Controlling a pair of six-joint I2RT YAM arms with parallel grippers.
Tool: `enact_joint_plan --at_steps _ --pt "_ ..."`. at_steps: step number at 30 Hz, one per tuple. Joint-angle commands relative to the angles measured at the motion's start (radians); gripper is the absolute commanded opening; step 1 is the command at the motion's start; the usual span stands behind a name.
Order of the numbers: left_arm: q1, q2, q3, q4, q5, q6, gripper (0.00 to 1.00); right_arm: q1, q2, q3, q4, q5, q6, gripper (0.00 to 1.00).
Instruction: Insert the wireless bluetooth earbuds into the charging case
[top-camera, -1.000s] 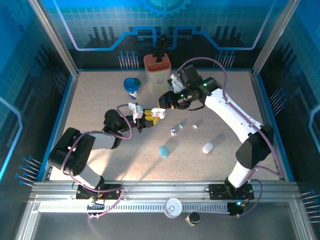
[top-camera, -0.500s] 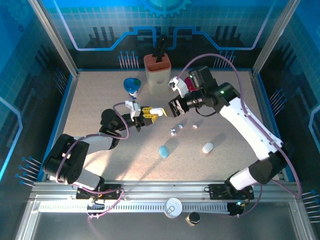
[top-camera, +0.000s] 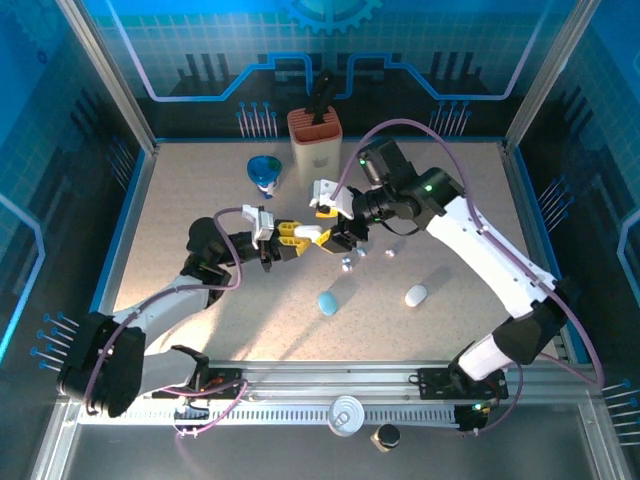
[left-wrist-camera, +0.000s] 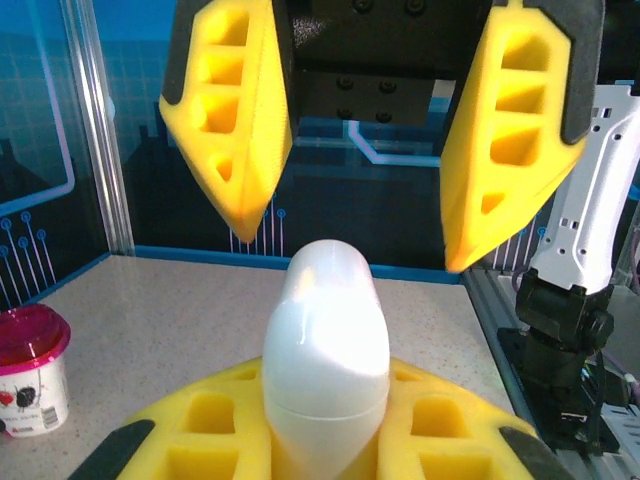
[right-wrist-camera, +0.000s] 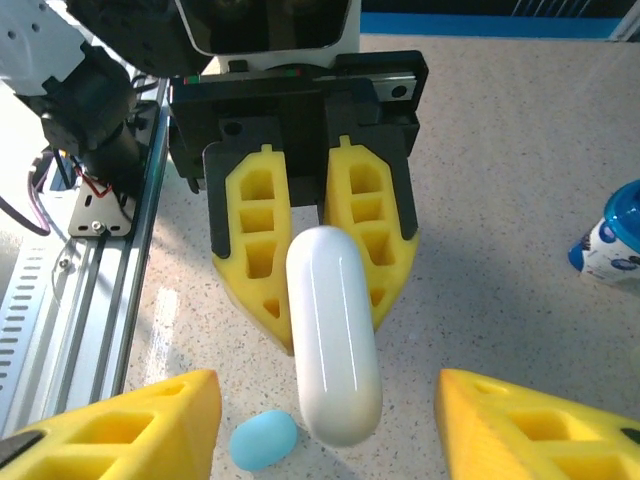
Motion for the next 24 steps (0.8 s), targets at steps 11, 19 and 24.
enact_joint_plan --at_steps 11,19,24 --pt "0.005 -0.041 0.020 -0.019 0.018 0.000 0.00 0.041 0.034 0.007 -0.051 0.015 -0.042 0.37" --pt "0.006 -0.067 0.023 -0.049 0.008 -0.005 0.04 0.041 0.008 -0.034 -0.008 0.045 -0.024 0.22" --pt "0.005 -0.069 0.026 -0.062 0.006 -0.010 0.25 0.040 -0.007 -0.069 0.048 0.053 0.027 0.15"
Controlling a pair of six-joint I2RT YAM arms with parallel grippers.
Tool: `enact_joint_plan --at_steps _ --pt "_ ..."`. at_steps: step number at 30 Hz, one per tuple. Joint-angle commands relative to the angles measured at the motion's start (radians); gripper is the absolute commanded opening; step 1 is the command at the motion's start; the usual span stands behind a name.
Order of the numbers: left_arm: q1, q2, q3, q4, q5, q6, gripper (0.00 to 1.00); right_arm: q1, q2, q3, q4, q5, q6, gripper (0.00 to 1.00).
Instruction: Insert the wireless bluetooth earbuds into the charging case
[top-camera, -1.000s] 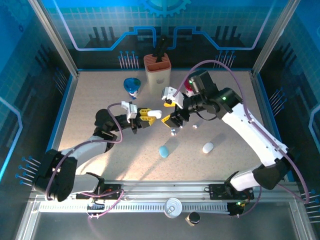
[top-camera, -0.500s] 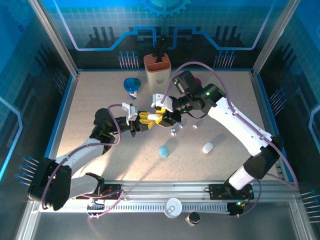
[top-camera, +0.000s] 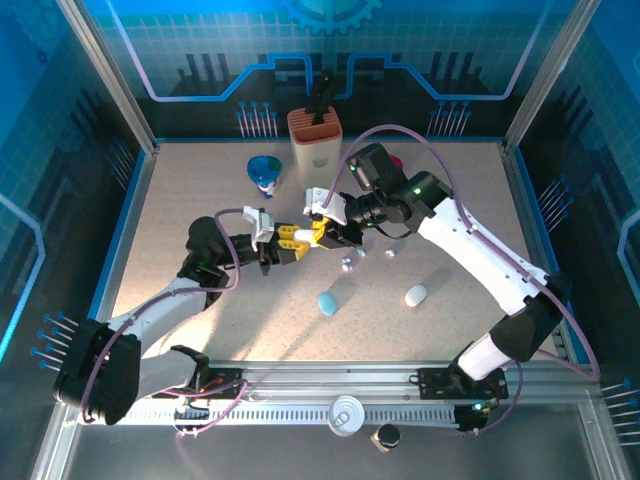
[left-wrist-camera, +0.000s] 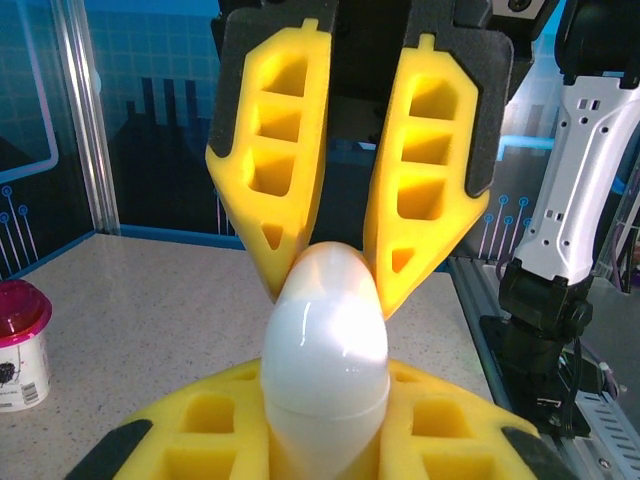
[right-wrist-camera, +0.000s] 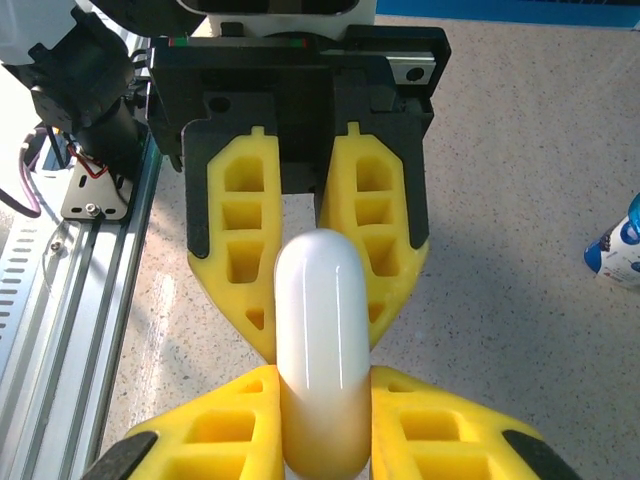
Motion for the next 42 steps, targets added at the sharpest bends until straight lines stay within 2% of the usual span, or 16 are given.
enact_joint_plan --at_steps 1,6,10,14,18,20,22,24,29,34,38,42 --pt "0.005 -0.032 0.028 0.018 -0.009 -0.019 0.31 0.012 -0.018 -0.035 0.022 0.028 0.044 0.14" --pt "0.004 -0.052 0.018 -0.016 -0.028 0.011 0.59 -0.010 -0.038 -0.085 0.075 0.031 0.083 0.12" --pt "0.009 -0.103 -0.003 -0.099 -0.073 0.070 0.82 -0.047 -0.073 -0.172 0.188 0.021 0.161 0.10" --pt "0.015 -0.166 -0.013 -0.209 -0.123 0.138 0.99 -0.090 -0.103 -0.264 0.302 0.005 0.239 0.09" --pt "0.026 -0.216 -0.012 -0.341 -0.194 0.180 0.99 -0.132 -0.097 -0.334 0.412 0.054 0.370 0.08" --pt "0.030 -0.231 -0.001 -0.420 -0.241 0.192 0.99 -0.158 -0.075 -0.351 0.456 0.097 0.484 0.08" --pt "0.030 -0.220 0.021 -0.520 -0.334 0.179 0.99 -0.182 -0.040 -0.357 0.483 0.117 0.614 0.07" --pt "0.034 -0.204 0.047 -0.619 -0.368 0.203 0.99 -0.198 -0.005 -0.365 0.519 0.136 0.735 0.08" --pt "0.046 -0.142 0.060 -0.690 -0.511 0.120 0.99 -0.217 0.111 -0.373 0.595 0.197 0.976 0.06" --pt "0.049 -0.078 0.100 -0.766 -0.490 0.133 0.99 -0.220 0.250 -0.337 0.622 0.223 1.123 0.07" --pt "0.049 -0.028 0.175 -0.910 -0.509 0.131 0.99 -0.217 0.358 -0.288 0.639 0.192 1.179 0.08" --pt "0.049 -0.014 0.184 -0.929 -0.501 0.114 0.99 -0.208 0.448 -0.240 0.670 0.192 1.214 0.09"
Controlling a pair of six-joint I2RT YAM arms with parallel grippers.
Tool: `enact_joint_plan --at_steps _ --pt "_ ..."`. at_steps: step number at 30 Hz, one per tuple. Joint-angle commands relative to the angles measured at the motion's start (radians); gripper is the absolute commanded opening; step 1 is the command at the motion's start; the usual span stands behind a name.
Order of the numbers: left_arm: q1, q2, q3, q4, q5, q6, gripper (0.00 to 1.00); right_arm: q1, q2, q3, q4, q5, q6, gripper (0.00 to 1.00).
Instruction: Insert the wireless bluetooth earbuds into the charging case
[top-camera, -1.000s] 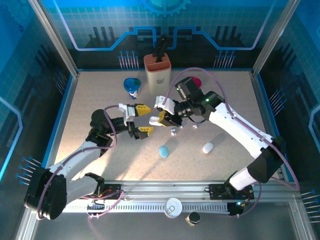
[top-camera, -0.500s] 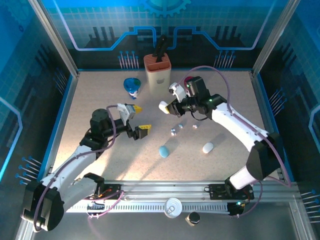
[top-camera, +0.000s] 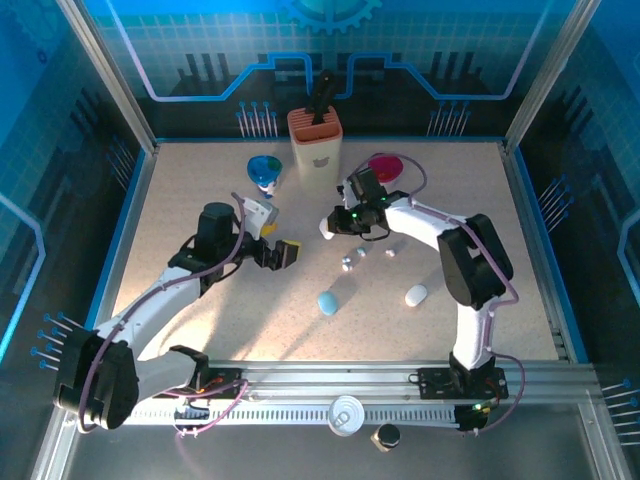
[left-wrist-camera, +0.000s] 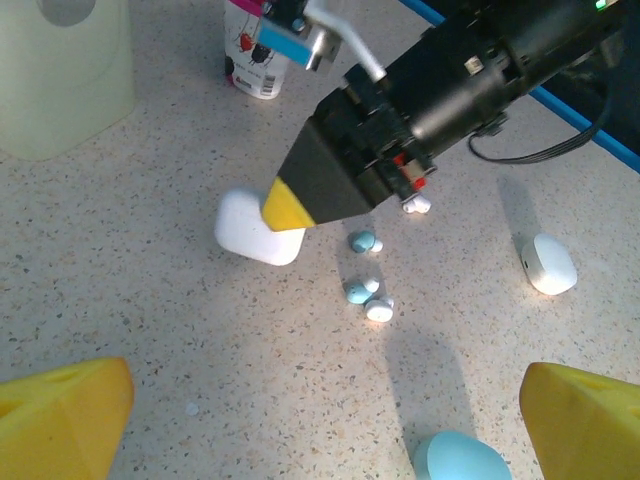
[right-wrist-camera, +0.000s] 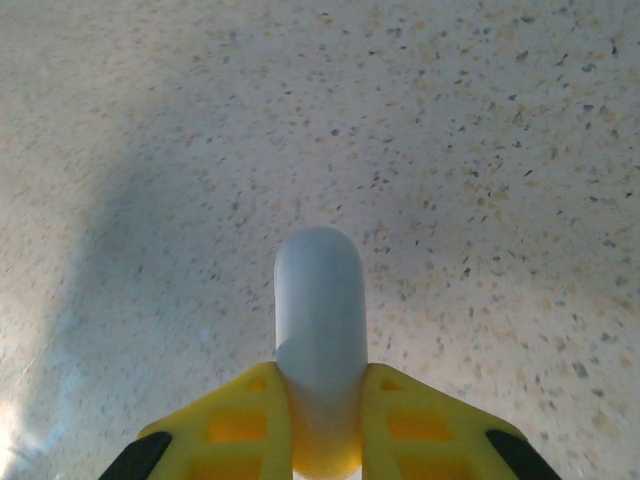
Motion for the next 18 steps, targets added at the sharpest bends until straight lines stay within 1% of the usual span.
enact_joint_plan --at_steps 1,4,7,10,11,14,17,18 --pt "0.009 0.004 0.022 -0.084 -0.004 -0.030 0.99 0.003 0.059 0.070 0.064 -0.006 0.080 0.09" --pt "0.009 0.005 0.038 -0.122 -0.011 -0.040 0.99 -0.001 0.126 0.093 0.099 -0.010 0.107 0.10" --pt "0.007 0.001 0.062 -0.158 -0.077 -0.083 0.99 -0.004 0.192 0.133 0.107 -0.018 0.110 0.11" --pt "0.007 -0.004 0.051 -0.184 -0.098 -0.022 0.99 -0.003 0.242 0.182 0.087 -0.019 0.104 0.14" --pt "0.007 -0.004 0.043 -0.183 -0.119 -0.016 0.99 -0.003 0.251 0.190 0.084 -0.015 0.102 0.18" --pt "0.007 0.005 0.035 -0.182 -0.170 -0.013 0.99 -0.002 0.249 0.195 0.084 0.003 0.092 0.32" --pt "0.007 0.006 0.030 -0.176 -0.204 -0.016 0.99 -0.002 0.204 0.179 0.082 0.022 0.055 0.50" --pt "0.008 0.007 0.029 -0.175 -0.211 -0.012 0.99 0.001 0.181 0.174 0.072 0.029 0.031 0.58"
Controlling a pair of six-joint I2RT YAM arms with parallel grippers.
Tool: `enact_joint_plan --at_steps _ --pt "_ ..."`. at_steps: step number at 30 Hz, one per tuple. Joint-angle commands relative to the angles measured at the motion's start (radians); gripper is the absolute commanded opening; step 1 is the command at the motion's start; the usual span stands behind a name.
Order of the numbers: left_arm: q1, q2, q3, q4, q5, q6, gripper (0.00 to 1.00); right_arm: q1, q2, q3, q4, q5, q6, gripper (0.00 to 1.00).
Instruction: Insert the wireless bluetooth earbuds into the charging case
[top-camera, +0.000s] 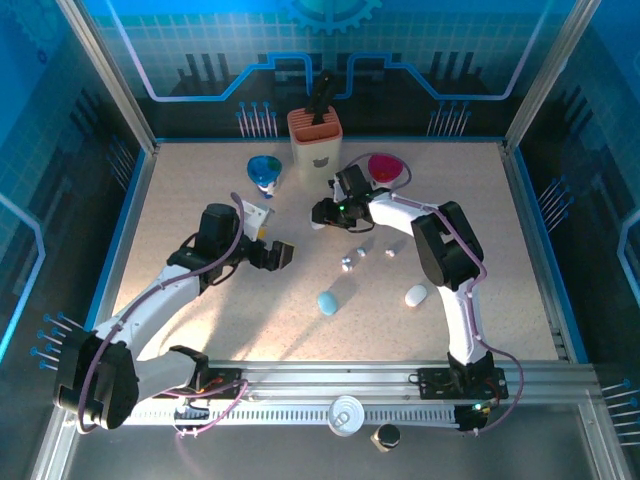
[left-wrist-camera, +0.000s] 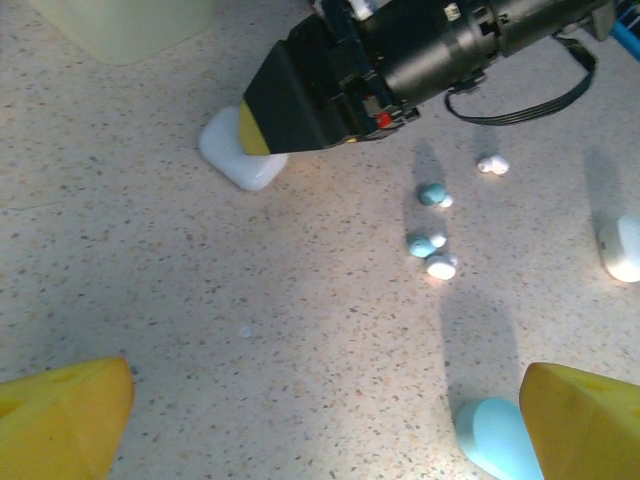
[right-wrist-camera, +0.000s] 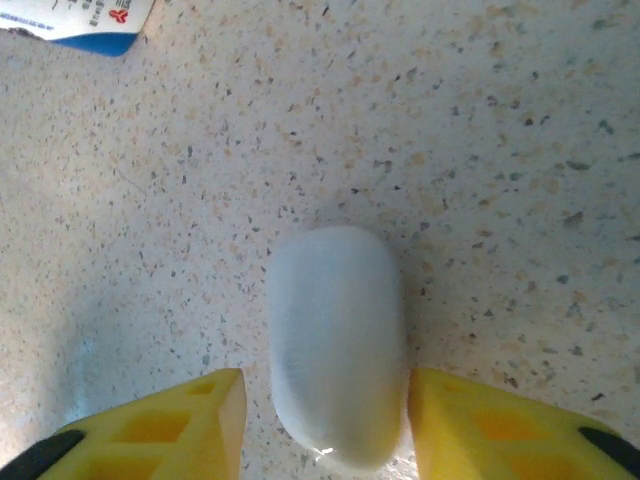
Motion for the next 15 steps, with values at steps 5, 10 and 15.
enact_joint_plan --at_steps 5,10,15 --pt "0.010 0.007 -0.001 -0.012 -0.043 0.025 0.99 0.031 -0.170 -0.036 -0.118 0.102 -0.220 0.83" --pt "0.019 0.012 0.004 0.003 -0.066 -0.014 0.99 0.093 -0.365 -0.198 -0.125 0.211 -0.311 0.85" --pt "0.037 0.032 0.020 0.002 -0.051 -0.051 0.99 0.189 -0.566 -0.402 -0.120 0.309 -0.314 0.85"
